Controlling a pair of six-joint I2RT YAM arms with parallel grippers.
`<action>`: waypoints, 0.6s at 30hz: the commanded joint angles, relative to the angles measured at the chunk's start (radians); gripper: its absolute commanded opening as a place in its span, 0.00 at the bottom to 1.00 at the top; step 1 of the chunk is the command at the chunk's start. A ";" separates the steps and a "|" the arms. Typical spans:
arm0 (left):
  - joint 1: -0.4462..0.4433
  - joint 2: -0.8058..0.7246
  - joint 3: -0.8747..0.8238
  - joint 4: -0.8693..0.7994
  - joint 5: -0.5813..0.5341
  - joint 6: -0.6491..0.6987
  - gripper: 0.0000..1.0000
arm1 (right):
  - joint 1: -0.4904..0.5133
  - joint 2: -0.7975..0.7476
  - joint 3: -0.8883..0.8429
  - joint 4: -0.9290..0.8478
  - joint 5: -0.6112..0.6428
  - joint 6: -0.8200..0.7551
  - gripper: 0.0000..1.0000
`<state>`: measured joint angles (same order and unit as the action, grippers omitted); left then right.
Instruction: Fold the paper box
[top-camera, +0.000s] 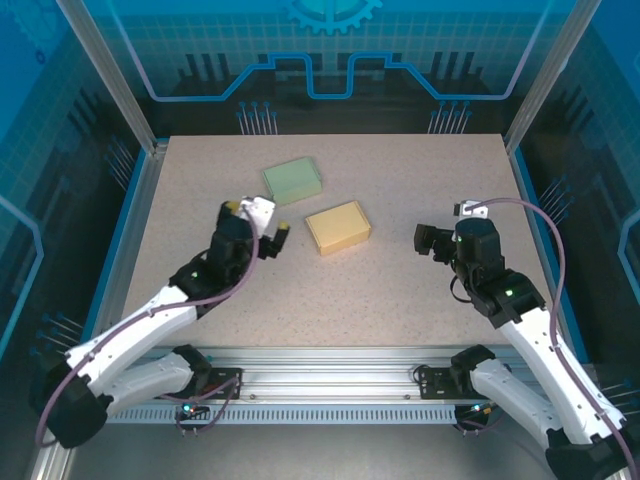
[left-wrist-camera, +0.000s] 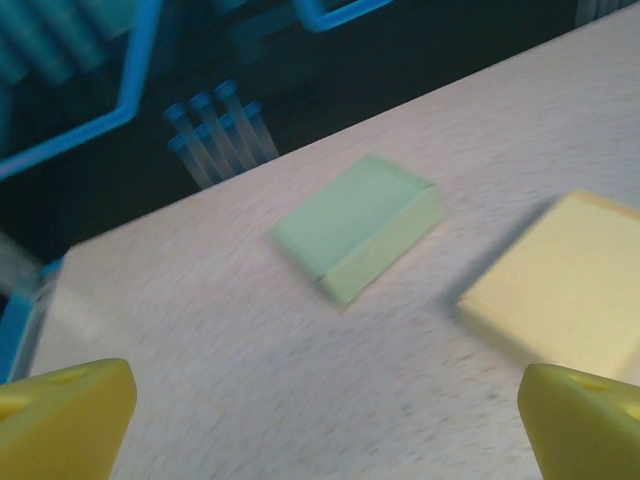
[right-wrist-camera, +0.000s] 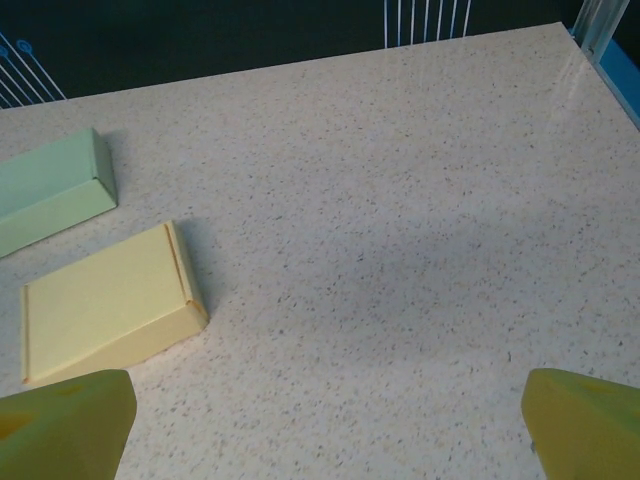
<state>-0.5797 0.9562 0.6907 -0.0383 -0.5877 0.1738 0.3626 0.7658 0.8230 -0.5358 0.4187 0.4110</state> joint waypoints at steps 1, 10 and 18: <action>0.093 -0.093 -0.103 0.068 -0.062 -0.130 0.99 | -0.056 0.032 -0.050 0.137 -0.072 -0.082 1.00; 0.371 -0.080 -0.366 0.327 0.064 -0.182 0.99 | -0.126 0.166 -0.150 0.393 -0.088 -0.232 1.00; 0.439 0.161 -0.426 0.619 0.168 -0.137 0.99 | -0.148 0.141 -0.411 0.841 -0.061 -0.398 1.00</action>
<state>-0.1585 1.0641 0.2722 0.3985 -0.4892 0.0277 0.2409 0.9283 0.4477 0.0654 0.3397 0.0952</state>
